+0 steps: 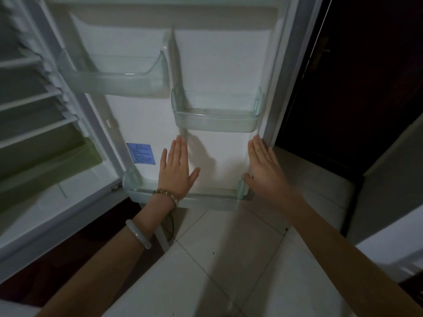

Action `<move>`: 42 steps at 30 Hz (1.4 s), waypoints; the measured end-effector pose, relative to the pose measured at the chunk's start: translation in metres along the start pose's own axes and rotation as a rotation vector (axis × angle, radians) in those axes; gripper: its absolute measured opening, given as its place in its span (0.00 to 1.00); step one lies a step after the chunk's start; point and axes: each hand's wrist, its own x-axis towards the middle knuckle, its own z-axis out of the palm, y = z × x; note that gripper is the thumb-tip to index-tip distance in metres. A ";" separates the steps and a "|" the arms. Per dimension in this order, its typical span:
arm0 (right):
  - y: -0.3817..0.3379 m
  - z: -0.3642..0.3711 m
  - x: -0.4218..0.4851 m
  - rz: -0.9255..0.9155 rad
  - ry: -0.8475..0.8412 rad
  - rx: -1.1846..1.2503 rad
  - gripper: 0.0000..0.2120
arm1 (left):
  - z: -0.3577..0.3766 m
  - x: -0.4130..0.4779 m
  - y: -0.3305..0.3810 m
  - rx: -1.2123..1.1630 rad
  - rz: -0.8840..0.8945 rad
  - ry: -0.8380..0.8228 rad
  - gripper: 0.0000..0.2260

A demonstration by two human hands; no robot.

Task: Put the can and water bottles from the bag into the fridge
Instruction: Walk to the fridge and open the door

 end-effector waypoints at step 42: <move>0.050 0.026 0.072 -0.146 -0.141 0.067 0.38 | 0.002 0.051 0.016 0.135 -0.091 -0.206 0.34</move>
